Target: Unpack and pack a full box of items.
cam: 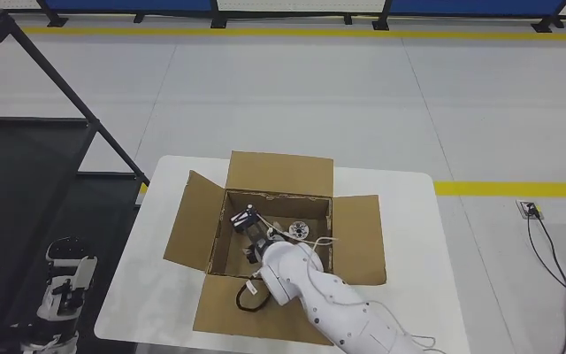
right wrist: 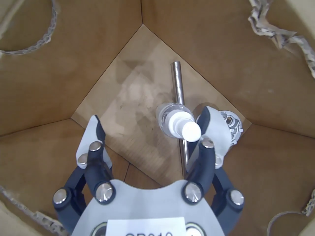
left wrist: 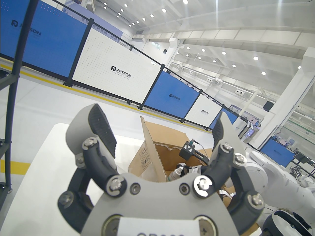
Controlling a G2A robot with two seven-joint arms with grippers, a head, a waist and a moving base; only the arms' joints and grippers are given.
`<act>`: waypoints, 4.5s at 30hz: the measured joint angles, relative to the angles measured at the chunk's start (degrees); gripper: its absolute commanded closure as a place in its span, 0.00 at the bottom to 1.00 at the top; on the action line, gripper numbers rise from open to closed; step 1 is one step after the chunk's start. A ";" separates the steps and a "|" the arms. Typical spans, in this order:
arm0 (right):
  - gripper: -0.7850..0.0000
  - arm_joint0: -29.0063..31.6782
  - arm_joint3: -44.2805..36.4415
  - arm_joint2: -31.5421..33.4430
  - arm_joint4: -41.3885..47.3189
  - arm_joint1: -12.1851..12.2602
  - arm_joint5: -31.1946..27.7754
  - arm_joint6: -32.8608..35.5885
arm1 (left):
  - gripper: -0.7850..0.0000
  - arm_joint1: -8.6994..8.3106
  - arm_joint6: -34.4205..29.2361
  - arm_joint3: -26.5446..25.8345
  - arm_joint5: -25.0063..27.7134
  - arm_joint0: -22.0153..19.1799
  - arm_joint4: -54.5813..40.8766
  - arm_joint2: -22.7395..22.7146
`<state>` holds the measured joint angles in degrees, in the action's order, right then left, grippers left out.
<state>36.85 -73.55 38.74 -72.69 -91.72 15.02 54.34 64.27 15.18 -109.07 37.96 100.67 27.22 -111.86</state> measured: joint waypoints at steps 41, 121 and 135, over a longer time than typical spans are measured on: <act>0.00 32.95 -45.00 51.03 13.95 7.70 1.71 6.93 | 0.00 -1.32 -38.72 -1.29 -4.64 -15.14 1.18 18.88; 0.00 15.75 -28.04 32.65 40.72 11.17 -3.60 -3.62 | 0.00 -4.17 -49.86 6.68 6.01 -5.61 -12.78 7.32; 0.00 16.98 -27.93 33.28 39.32 11.13 -0.36 -10.67 | 0.00 -7.27 -65.95 8.59 15.57 -4.98 -18.92 12.80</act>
<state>53.83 -101.48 72.03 -33.38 -80.59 14.66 43.67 57.00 -50.77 -100.48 53.53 95.69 8.30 -99.06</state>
